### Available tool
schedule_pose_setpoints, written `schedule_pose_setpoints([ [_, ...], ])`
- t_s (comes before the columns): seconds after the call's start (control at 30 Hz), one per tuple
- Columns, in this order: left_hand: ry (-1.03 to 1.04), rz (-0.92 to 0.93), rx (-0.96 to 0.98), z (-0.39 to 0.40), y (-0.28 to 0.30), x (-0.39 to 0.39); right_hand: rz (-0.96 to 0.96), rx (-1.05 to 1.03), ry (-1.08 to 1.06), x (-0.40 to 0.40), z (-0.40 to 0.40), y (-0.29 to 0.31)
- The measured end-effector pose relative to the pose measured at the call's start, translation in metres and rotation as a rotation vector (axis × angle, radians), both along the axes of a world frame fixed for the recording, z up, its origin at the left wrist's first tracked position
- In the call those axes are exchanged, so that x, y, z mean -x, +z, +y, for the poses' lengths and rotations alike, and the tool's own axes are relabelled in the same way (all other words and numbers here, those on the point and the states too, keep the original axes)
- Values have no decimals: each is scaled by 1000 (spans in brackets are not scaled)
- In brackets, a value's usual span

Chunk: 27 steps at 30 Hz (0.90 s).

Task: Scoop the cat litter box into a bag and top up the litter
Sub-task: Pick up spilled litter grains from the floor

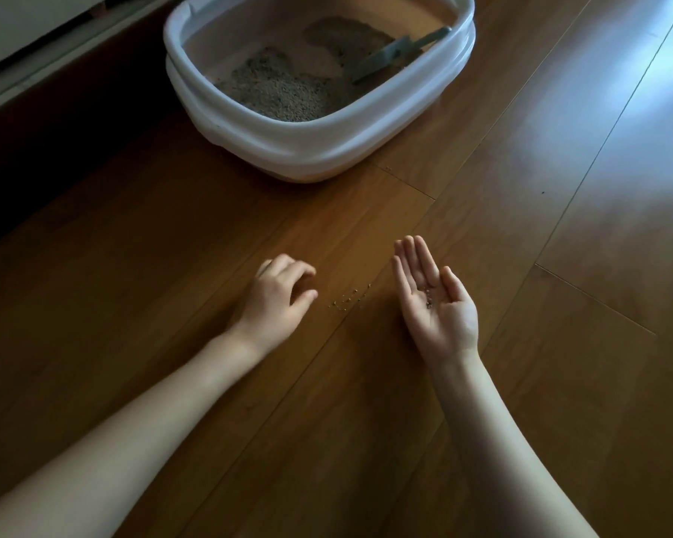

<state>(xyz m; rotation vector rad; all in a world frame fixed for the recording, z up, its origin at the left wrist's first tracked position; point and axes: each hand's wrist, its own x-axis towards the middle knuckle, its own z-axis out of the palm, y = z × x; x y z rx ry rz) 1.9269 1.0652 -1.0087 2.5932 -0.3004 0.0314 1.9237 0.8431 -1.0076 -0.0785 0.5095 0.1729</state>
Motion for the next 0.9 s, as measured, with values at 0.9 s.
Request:
schedule_pose_setpoints([
  [0.9,-298,-65,12,-41,-12,-10,-12,-43,-11,-3,4,4],
])
